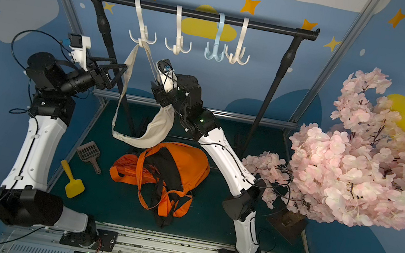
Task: Hang the bag on a hook
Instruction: Hang the bag on the hook, then pick up the bag from the bag.
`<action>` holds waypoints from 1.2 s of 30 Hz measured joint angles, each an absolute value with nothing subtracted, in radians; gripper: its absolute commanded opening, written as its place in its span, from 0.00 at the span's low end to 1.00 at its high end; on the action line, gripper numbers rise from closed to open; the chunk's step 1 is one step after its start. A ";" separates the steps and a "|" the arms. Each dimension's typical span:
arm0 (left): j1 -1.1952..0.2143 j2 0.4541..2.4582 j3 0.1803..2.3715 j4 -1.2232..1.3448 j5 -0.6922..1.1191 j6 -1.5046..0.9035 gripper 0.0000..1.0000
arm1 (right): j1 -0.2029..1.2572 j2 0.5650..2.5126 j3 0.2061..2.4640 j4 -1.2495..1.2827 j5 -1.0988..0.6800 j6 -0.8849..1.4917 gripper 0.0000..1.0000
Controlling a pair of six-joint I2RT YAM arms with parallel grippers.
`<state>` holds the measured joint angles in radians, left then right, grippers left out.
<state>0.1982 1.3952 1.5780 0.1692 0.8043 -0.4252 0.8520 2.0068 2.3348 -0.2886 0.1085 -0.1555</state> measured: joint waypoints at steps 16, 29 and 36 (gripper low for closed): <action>0.198 1.250 1.097 0.493 0.717 -0.488 1.00 | 0.857 1.522 1.406 -0.300 0.061 0.044 0.72; 0.203 1.185 0.983 0.518 0.632 -0.453 1.00 | 1.084 1.833 1.426 -0.321 -0.091 0.254 0.57; 0.230 1.178 0.983 0.519 0.627 -0.457 1.00 | 1.094 1.958 1.510 -0.324 -0.148 0.334 0.49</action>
